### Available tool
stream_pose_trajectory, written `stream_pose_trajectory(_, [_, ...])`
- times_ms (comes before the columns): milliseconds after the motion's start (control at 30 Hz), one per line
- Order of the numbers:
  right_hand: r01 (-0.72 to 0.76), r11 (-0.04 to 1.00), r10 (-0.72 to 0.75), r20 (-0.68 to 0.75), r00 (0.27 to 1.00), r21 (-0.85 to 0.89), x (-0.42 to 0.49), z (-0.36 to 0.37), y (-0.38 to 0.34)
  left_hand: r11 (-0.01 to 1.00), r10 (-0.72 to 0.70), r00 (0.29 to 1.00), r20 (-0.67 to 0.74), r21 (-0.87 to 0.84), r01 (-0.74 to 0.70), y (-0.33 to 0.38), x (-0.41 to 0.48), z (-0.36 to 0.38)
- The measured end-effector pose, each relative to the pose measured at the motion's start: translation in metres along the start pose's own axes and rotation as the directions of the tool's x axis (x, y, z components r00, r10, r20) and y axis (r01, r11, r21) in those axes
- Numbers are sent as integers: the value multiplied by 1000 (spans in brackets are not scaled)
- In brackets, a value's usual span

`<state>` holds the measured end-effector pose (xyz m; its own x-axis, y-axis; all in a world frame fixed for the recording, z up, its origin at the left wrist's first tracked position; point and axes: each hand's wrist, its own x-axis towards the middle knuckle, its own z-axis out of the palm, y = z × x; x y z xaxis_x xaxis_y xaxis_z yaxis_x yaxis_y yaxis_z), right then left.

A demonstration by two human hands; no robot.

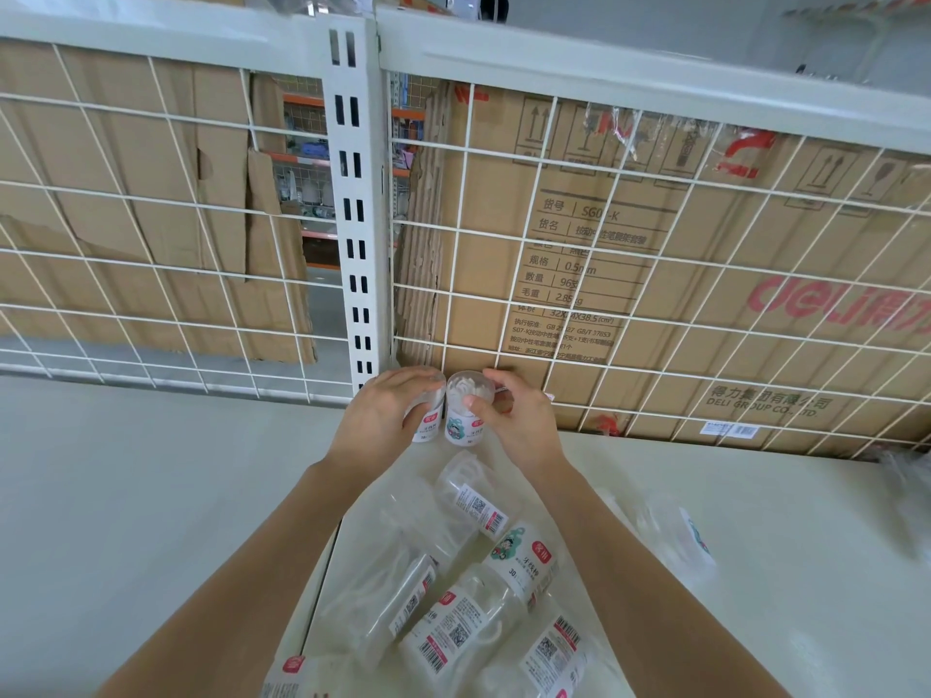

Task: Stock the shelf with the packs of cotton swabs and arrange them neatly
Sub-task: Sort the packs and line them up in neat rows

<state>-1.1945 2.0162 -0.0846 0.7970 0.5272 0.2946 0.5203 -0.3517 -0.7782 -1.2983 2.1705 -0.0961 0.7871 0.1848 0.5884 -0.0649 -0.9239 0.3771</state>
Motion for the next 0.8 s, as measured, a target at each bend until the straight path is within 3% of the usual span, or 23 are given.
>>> stream_pose_trajectory(800, [17,999,-16,50,999,-27,2,5,-5,997,-15,1000,4,72,15,0,0,-8])
